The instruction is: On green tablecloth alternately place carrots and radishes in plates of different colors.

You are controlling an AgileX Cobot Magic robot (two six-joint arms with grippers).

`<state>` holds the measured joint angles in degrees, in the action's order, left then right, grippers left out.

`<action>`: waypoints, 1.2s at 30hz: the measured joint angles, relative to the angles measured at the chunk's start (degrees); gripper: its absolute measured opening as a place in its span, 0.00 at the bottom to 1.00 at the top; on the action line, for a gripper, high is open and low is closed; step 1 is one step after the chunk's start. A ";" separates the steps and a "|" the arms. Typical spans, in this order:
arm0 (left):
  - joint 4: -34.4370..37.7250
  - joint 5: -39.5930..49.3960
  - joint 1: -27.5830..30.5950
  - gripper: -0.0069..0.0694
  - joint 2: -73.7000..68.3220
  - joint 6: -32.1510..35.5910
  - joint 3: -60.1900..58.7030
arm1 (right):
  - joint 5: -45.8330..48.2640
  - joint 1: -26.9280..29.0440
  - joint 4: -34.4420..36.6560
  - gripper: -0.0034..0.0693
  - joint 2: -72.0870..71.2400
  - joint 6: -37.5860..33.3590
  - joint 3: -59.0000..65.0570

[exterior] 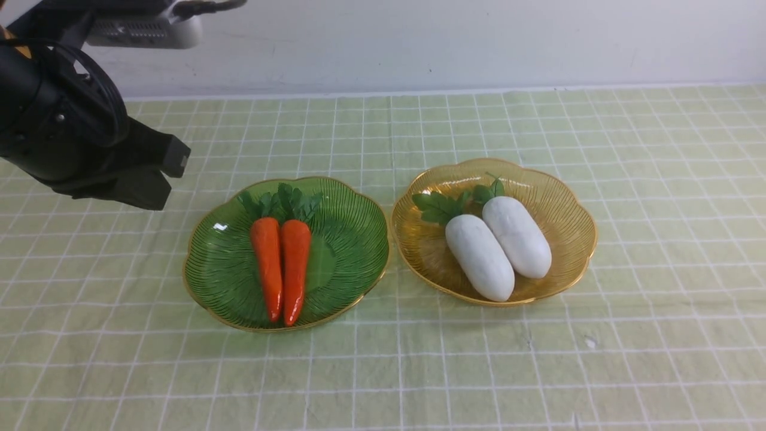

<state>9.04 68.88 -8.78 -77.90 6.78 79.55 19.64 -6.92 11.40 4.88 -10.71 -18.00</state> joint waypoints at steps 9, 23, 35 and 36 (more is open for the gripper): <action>0.48 0.39 0.00 0.08 0.00 0.00 0.00 | -0.72 3.68 -1.92 0.03 -5.37 0.00 11.97; 0.22 2.00 0.00 0.08 8.17 0.00 0.00 | 1.21 3.68 -2.83 0.03 -5.41 0.00 19.49; -0.67 3.24 0.00 0.08 22.65 0.23 -0.29 | 1.38 3.68 -2.83 0.03 -5.41 0.00 19.45; -0.81 3.24 0.00 0.08 24.25 0.23 -0.82 | 1.38 3.68 -2.83 0.03 -5.41 0.00 19.45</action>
<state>8.23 72.12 -8.78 -53.65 7.01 78.73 21.02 -3.25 8.57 -0.53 -10.71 1.45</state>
